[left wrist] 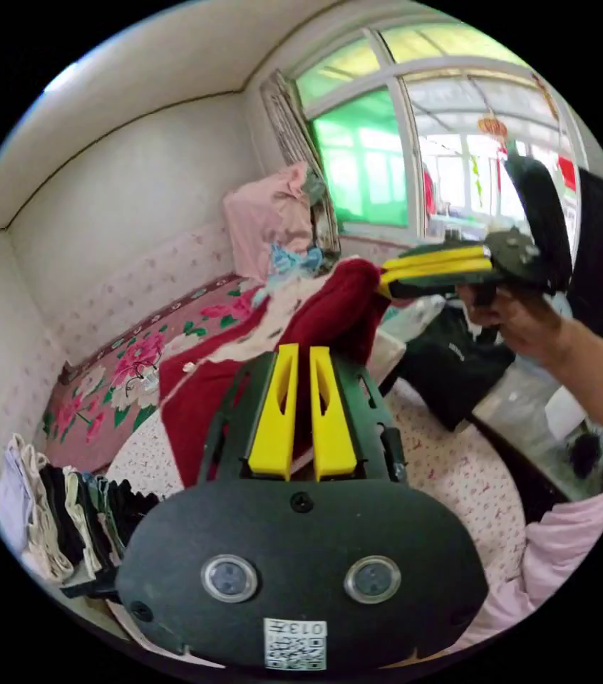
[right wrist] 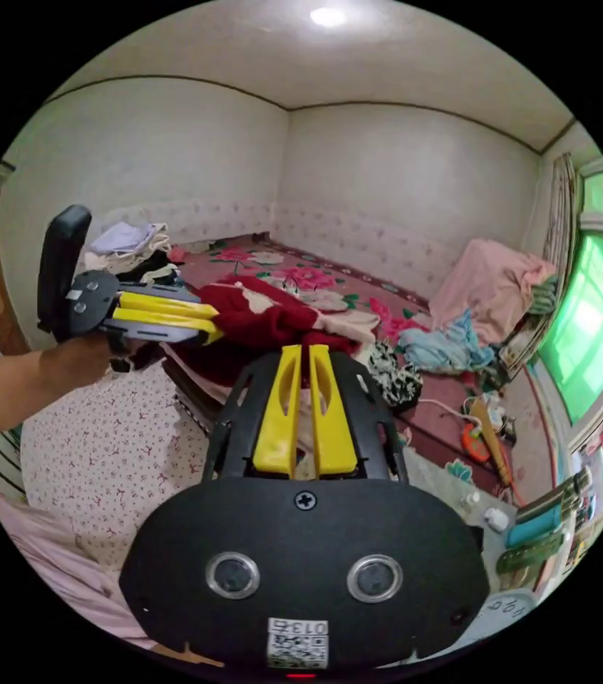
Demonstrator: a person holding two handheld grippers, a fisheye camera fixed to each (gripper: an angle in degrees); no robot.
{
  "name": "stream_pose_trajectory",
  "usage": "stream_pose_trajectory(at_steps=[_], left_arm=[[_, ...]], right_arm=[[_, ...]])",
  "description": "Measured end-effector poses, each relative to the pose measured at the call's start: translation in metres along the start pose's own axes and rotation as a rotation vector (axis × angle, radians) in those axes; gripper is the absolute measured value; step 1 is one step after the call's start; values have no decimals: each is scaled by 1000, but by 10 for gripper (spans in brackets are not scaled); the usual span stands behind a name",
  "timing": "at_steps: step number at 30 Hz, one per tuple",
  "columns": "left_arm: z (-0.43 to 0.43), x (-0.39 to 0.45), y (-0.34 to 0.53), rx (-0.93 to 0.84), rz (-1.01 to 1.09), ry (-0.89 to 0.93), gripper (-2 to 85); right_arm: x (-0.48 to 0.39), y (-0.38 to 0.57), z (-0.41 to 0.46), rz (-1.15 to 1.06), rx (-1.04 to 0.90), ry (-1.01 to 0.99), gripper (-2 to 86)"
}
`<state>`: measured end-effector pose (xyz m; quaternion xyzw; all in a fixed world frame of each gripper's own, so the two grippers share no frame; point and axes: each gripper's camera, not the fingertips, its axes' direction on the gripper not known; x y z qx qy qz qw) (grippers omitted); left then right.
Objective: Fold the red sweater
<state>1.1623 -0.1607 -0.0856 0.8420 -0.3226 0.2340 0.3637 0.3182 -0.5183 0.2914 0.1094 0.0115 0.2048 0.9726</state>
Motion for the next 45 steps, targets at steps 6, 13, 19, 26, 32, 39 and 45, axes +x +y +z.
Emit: stream_pose_trajectory(at_steps=[6, 13, 19, 26, 32, 39, 45], left_arm=[[-182, -76, -3, 349, -112, -21, 10], [-331, -146, 89, 482, -180, 15, 10], [-320, -179, 282, 166, -425, 109, 15], [-308, -176, 507, -188, -839, 202, 57], [-330, -186, 488, -214, -697, 117, 118], [-382, -158, 453, -63, -538, -112, 120], [-306, -149, 480, -334, -634, 265, 164]], right_arm=[[-54, -49, -87, -109, 273, -28, 12], [-122, -18, -205, -210, 575, -115, 14], [-175, 121, -147, -103, 231, -428, 17], [-290, 283, -62, 103, -423, -860, 39], [-264, 255, -27, 271, -342, -602, 85], [-254, 237, 76, 358, -435, -523, 126], [-261, 265, 170, 403, -677, -534, 98]])
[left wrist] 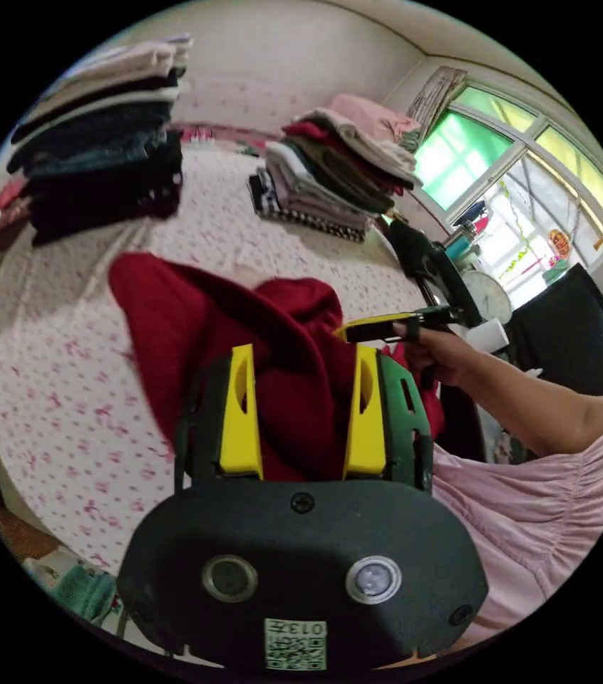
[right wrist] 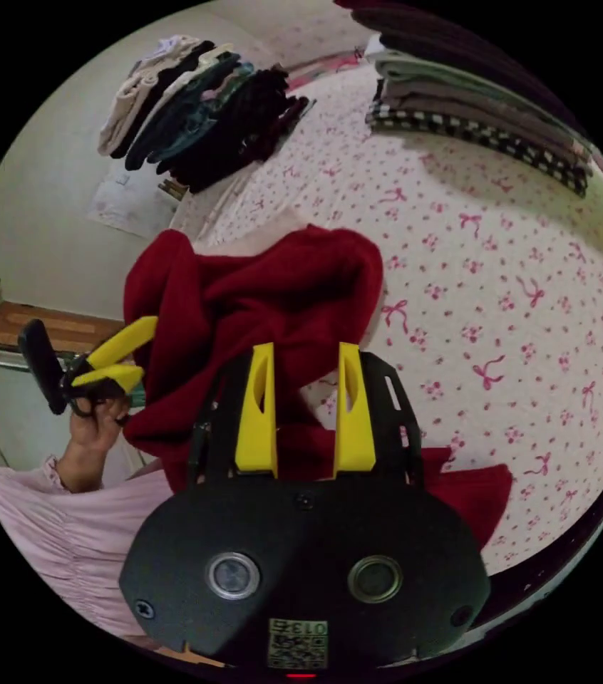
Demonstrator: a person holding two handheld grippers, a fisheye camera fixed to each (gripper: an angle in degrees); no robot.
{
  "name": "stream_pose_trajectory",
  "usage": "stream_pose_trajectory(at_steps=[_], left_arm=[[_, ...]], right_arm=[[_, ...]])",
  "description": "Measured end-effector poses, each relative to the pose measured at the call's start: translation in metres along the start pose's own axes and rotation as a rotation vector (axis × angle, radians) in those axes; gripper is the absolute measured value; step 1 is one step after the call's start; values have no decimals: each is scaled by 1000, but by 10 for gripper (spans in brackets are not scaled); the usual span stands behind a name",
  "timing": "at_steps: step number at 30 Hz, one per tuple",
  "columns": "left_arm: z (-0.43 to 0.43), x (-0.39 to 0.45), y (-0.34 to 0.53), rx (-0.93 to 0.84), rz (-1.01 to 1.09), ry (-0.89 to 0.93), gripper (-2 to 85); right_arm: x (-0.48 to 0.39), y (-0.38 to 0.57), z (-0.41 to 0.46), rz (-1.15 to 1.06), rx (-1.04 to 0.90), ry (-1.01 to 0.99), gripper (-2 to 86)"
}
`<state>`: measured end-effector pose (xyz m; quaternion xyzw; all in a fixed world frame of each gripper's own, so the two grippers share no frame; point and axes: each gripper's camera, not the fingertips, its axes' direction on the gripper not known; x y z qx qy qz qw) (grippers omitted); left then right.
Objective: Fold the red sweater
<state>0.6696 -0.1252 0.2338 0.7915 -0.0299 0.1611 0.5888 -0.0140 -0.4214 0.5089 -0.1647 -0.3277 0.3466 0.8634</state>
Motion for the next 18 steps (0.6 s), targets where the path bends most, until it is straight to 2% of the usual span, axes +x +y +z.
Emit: stream_pose_trajectory(at_steps=[3, 5, 7, 10, 15, 18], left_arm=[[33, -9, -1, -138, -9, -29, 55], [37, -24, 1, -178, -73, -20, 24], [12, -31, 2, -65, -79, 89, 17], [-55, -22, -4, 95, 5, 87, 13], [-208, 5, -3, 481, 165, 80, 10], [-272, 26, 20, 677, 308, 126, 9]], right_arm=[[4, 7, 8, -8, -30, -132, 50], [-5, 20, -11, -78, 17, -108, 39], [-10, 35, -42, -129, 102, -70, 34], [-16, 60, -120, -217, 295, -10, 30], [-44, 93, -262, -338, 607, 186, 28], [-72, 127, -337, -432, 830, 237, 29]])
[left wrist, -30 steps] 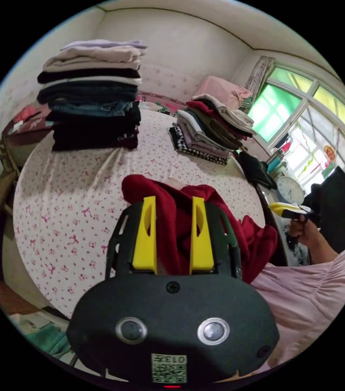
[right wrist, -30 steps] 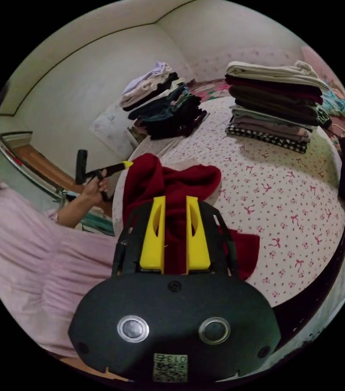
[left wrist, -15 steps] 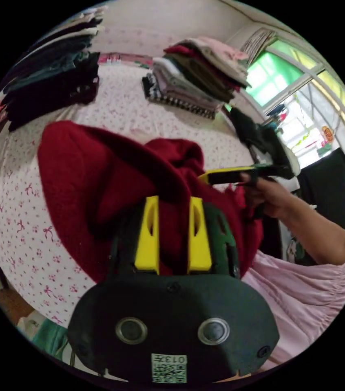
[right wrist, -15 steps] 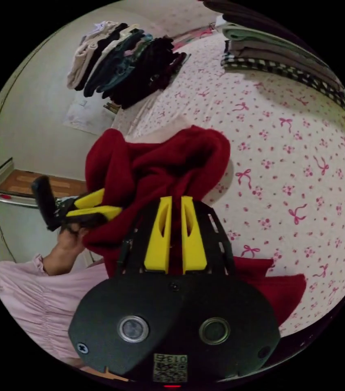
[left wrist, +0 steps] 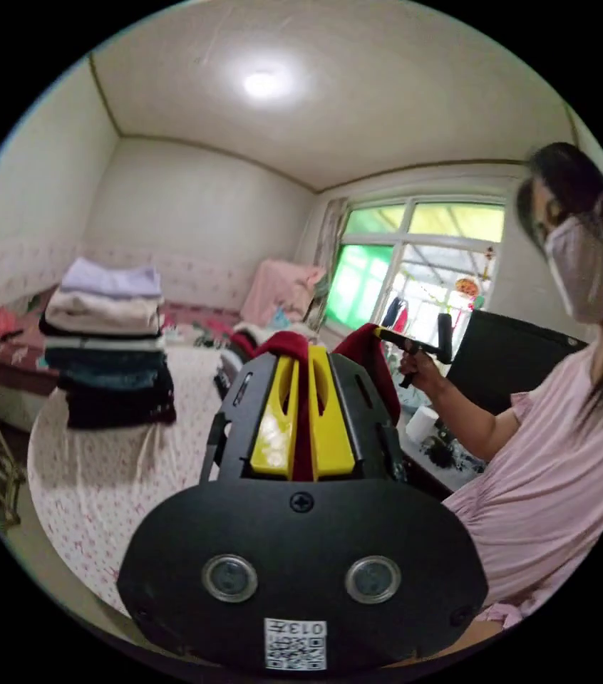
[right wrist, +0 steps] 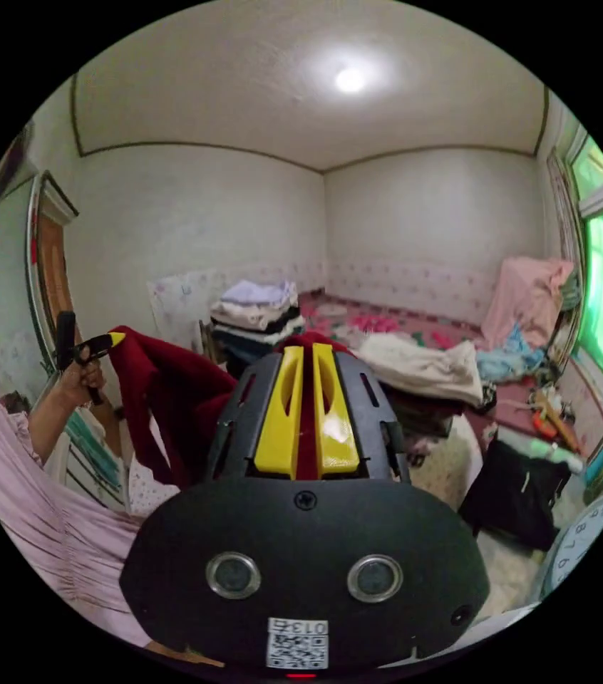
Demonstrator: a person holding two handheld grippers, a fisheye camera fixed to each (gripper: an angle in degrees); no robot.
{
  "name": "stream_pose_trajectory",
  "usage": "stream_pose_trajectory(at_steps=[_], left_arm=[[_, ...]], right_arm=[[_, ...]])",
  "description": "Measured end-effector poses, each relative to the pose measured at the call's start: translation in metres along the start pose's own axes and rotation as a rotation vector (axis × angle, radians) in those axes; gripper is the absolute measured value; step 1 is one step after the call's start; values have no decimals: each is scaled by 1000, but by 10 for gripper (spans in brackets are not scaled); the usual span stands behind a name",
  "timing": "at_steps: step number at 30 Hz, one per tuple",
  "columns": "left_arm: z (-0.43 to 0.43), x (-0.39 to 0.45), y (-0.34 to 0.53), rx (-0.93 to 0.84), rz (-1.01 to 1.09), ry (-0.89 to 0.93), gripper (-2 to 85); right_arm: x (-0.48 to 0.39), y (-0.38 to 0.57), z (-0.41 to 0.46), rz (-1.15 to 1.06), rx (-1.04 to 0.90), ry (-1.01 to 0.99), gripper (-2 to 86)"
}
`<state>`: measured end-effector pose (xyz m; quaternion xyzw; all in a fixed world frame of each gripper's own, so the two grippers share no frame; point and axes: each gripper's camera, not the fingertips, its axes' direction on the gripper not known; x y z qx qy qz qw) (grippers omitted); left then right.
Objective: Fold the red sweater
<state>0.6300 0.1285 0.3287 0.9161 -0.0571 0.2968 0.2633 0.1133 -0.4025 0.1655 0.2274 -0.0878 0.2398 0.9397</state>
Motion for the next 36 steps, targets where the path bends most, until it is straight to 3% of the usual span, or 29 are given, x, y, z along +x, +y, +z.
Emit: stream_pose_trajectory(at_steps=[4, 6, 7, 9, 11, 12, 15, 19, 27, 31, 32, 34, 36], left_arm=[[-23, 18, 7, -44, 20, 77, 12], [-5, 18, 44, -243, -67, 48, 16], [3, 16, 57, -318, -100, 39, 18], [38, 2, 125, -638, -259, -36, 28], [54, -9, 179, -808, -383, -19, 49], [55, -17, 202, -853, -453, -4, 62], [38, -31, 196, -765, -481, -48, 84], [52, -49, 150, -693, -307, -173, 110], [237, -114, 127, -834, -151, -21, 185], [302, -122, 155, -1025, -133, 99, 165], [312, -118, 165, -1079, -78, 91, 134], [311, -112, 164, -1077, 2, 63, 91], [296, -111, 152, -1037, 10, 157, 69]], right_arm=[[-15, 5, -56, -49, 193, -102, 31], [-26, 25, -43, -74, 151, -199, 33], [-35, 44, -20, -70, 64, -259, 35], [-50, 82, 30, 10, -161, -366, 38], [-77, 153, 91, 56, -504, -382, 45], [-81, 172, 100, 68, -566, -367, 48], [-81, 243, 101, 184, -729, -406, 59], [-29, 284, 44, 399, -659, -235, 69], [27, 280, 26, 661, -519, 105, 120], [35, 287, 53, 729, -572, 278, 123], [39, 299, 68, 770, -628, 274, 89], [42, 317, 89, 806, -713, 231, 44], [42, 319, 94, 825, -722, 229, 24]])
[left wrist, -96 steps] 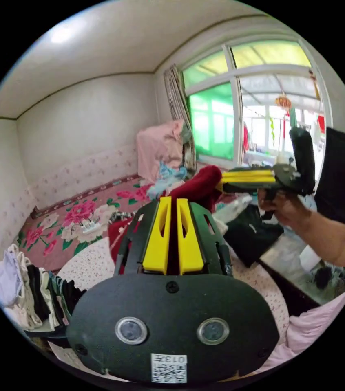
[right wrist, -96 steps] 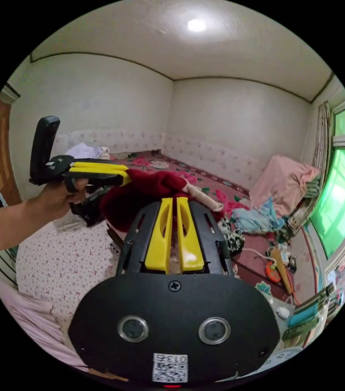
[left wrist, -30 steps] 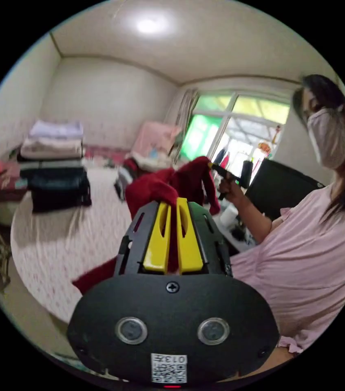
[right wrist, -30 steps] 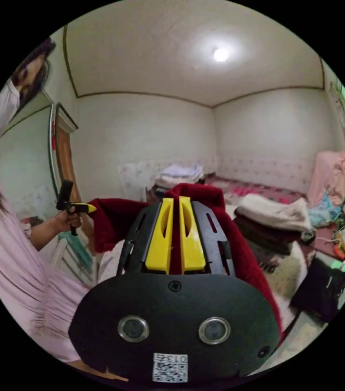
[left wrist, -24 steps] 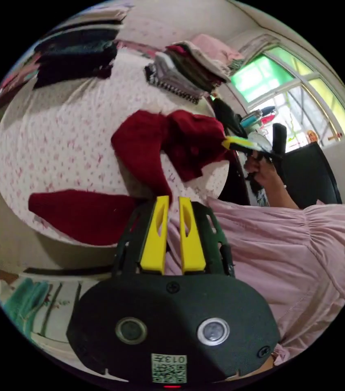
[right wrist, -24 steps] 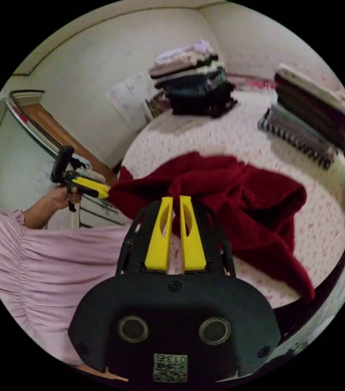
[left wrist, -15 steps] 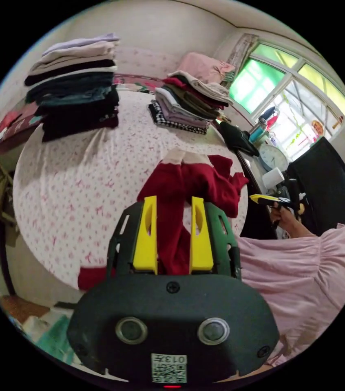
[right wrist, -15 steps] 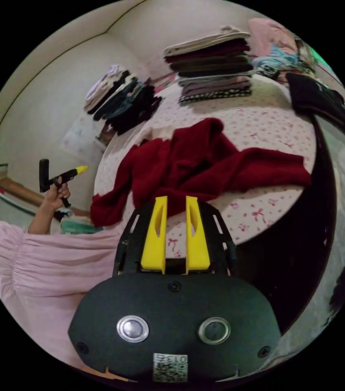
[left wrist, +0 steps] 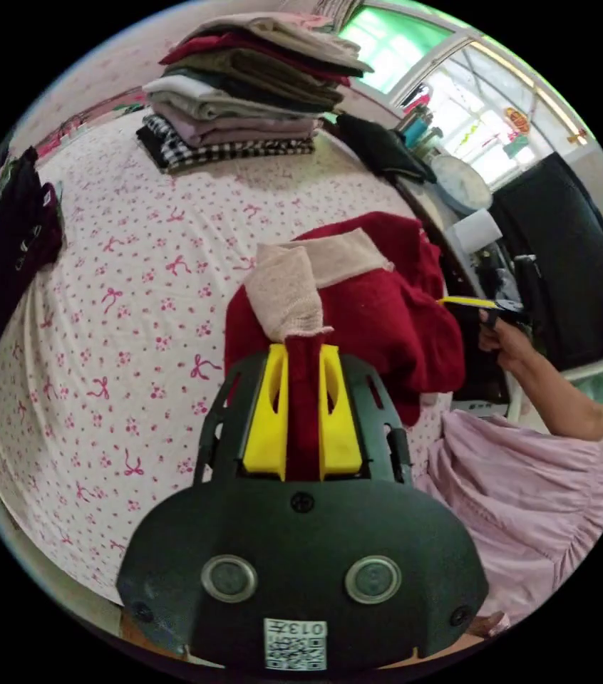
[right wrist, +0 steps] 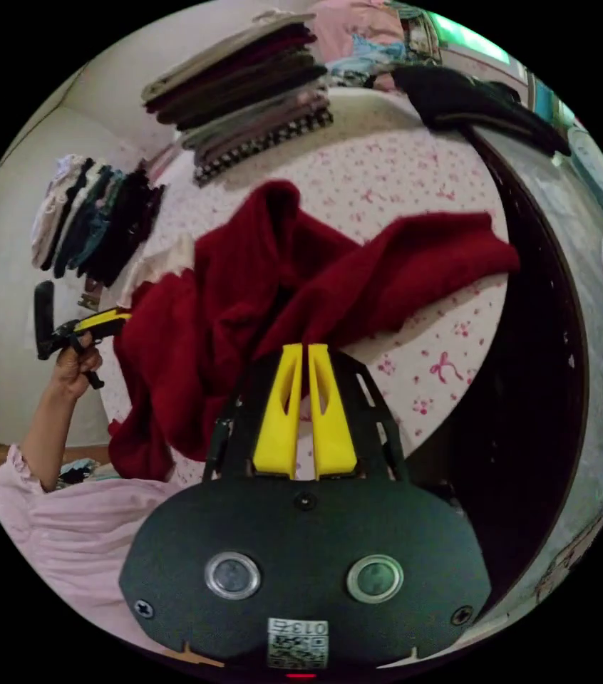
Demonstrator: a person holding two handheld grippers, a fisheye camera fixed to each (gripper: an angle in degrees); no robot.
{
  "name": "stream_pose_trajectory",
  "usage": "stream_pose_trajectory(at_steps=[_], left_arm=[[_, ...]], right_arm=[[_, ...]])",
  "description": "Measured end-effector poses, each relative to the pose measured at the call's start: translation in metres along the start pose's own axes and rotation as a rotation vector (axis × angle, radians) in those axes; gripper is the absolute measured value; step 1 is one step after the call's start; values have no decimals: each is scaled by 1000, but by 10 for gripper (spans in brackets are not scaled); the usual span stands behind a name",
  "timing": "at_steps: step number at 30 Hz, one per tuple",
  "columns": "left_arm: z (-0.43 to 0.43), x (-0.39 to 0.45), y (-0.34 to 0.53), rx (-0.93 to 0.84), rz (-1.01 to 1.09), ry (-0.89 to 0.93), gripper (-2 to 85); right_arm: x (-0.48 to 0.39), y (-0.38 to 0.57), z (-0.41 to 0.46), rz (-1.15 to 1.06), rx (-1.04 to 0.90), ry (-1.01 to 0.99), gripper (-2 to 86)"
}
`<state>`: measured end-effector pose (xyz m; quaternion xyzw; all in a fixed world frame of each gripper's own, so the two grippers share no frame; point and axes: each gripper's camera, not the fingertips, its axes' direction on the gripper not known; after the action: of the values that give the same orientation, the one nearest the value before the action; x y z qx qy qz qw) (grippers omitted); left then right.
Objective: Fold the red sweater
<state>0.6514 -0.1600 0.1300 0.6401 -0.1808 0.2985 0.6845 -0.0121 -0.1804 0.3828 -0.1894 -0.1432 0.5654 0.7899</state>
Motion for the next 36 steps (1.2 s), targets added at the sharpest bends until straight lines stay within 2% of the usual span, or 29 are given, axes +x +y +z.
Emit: stream_pose_trajectory(at_steps=[3, 5, 7, 9, 10, 13, 15, 16, 17, 18, 20, 22, 24, 25, 27, 29, 34, 36], left_arm=[[-62, 8, 30, 174, 79, 30, 64], [-109, 9, 61, 317, 89, 26, 60], [-150, 5, 96, 419, 46, -82, 57], [-188, -12, 148, 534, -101, -247, 55], [-192, -20, 159, 541, -144, -258, 55], [-182, -61, 214, 530, -381, -223, 59], [-147, -95, 247, 384, -575, -231, 64], [-140, -102, 255, 363, -625, -220, 64], [-136, -107, 272, 393, -698, -216, 66], [-141, -107, 284, 456, -720, -212, 69], [-151, -99, 284, 507, -651, -235, 78], [-158, -84, 264, 499, -494, -287, 98], [-144, -61, 220, 395, -217, -268, 134], [-136, -54, 208, 358, -147, -260, 141], [-91, -20, 167, 186, 122, -228, 154], [-58, 3, 149, 101, 268, -224, 162], [-2, 28, 116, -46, 368, -308, 172], [3, 28, 107, -68, 341, -372, 128]], right_arm=[[-20, 4, -50, -103, 213, -91, 14], [-49, 3, -100, -215, 355, -80, 12], [-75, -2, -129, -318, 454, -133, 12], [-106, -8, -145, -411, 544, -215, 13], [-128, -14, -146, -481, 560, -281, 14], [-180, -20, -106, -595, 415, -397, 19], [-202, -13, -55, -613, 222, -403, 24], [-211, -5, -20, -638, 61, -414, 30], [-212, 7, 4, -636, -52, -436, 36], [-210, 13, 11, -619, -82, -444, 40], [-197, 31, 13, -589, -81, -450, 54], [-168, 45, 1, -517, -15, -351, 68], [-138, 49, -10, -433, 50, -250, 73], [-117, 49, -17, -355, 89, -176, 75], [-87, 47, -28, -239, 140, -88, 77], [-53, 44, -40, -105, 195, -16, 80], [-25, 22, -43, -50, 231, 86, 100], [-20, 6, -36, -54, 232, 119, 109]])
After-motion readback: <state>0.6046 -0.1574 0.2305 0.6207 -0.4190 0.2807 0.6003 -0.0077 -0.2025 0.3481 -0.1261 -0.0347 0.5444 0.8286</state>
